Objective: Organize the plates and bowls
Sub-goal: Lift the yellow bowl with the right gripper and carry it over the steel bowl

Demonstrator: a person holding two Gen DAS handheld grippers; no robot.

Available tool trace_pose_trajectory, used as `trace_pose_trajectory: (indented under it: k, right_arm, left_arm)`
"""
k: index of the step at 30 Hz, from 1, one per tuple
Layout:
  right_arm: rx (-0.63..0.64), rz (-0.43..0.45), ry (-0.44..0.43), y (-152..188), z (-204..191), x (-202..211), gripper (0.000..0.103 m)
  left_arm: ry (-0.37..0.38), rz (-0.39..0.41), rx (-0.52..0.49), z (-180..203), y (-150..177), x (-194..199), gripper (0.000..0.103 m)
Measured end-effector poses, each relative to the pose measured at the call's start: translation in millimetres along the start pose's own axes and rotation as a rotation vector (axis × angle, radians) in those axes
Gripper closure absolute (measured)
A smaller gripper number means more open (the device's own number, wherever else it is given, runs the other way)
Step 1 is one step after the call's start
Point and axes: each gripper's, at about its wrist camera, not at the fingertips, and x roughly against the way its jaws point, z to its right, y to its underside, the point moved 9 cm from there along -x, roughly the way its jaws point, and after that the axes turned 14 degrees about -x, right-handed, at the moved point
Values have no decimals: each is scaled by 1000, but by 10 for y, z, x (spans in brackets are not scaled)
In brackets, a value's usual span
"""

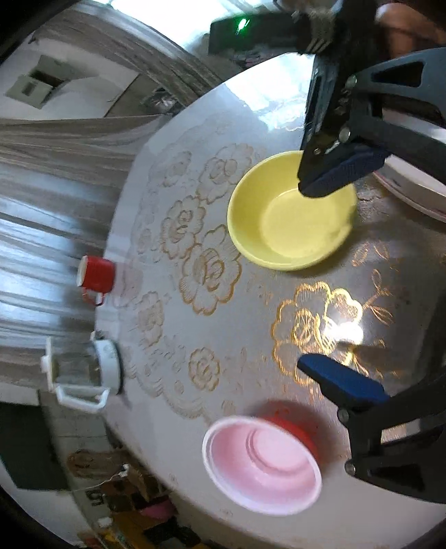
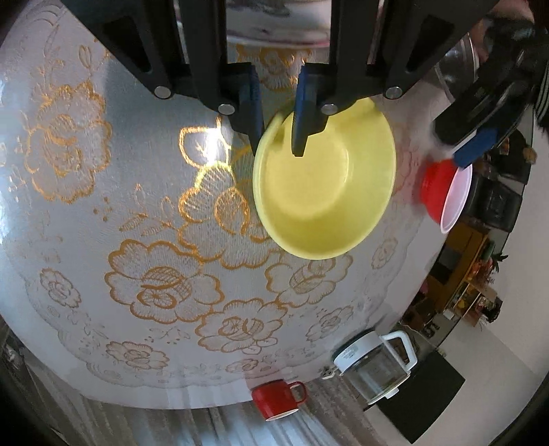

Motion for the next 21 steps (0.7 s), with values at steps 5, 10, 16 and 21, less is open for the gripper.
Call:
trace_pose_trajectory:
  k: [5,10,16,21]
  right_arm:
    - [-2,-7,0,16,50,0,88]
    - [0,2,7,30,59,3,88]
    - [-33,26,-9,48,49,22,88]
    - [-58,61,-19,98,31,107,88]
  left_arm:
    - [41,-97,12,68,63,-309,45]
    - [71,-137,-44,198,152,-452,72]
    - [49,-80,-95,244,100,-309,83]
    - [75,-61,-70,222,155,-196,84]
